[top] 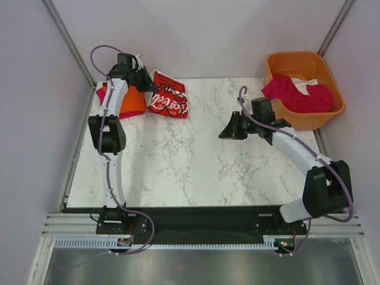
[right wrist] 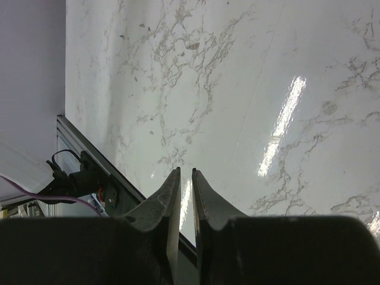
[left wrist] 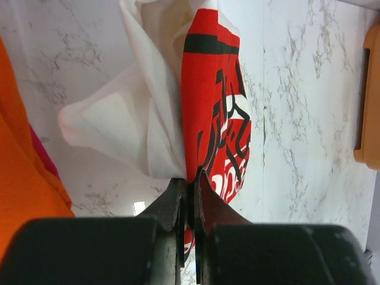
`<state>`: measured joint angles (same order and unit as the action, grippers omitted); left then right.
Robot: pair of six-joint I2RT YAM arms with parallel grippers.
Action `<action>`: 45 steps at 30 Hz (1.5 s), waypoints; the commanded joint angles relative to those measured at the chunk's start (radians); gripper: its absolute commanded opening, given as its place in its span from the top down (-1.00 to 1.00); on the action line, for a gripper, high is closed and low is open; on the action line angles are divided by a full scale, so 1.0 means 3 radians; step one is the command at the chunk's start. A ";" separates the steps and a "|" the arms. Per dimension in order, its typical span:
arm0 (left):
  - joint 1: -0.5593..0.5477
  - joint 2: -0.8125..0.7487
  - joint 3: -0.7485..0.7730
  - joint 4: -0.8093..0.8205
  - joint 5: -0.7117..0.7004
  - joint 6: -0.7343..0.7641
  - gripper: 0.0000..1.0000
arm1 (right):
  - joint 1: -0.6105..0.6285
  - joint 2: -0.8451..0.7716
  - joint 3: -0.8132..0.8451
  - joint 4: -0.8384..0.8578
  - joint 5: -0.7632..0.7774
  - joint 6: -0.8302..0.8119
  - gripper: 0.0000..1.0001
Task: Fold and stack the t-shirts
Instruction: Neatly place the folded tshirt to the corner
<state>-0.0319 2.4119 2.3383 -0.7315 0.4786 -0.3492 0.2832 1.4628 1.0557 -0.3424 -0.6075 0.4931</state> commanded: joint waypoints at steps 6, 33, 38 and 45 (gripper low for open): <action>0.0392 0.0029 0.0581 -0.0072 0.0322 0.0106 0.95 | 0.0017 -0.0121 -0.0062 0.0165 -0.0031 -0.0002 0.60; 0.1461 -0.0221 0.0572 0.0112 0.0988 -0.0513 0.95 | 0.0053 0.0007 -0.0088 0.0252 -0.0051 0.0003 0.61; 0.1553 -0.0262 0.0474 0.0112 0.0885 -0.0513 0.95 | 0.0063 0.0053 -0.0088 0.0257 -0.0061 0.0003 0.60; 0.1630 -0.0196 0.0408 0.0112 0.0772 -0.0493 0.95 | 0.0073 0.0084 -0.0057 0.0257 -0.0066 0.0008 0.61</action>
<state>0.4129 2.4207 2.4607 -0.7536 0.7406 -0.4725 0.2993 1.4750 1.0340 -0.2993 -0.6094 0.4934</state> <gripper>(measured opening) 0.056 0.197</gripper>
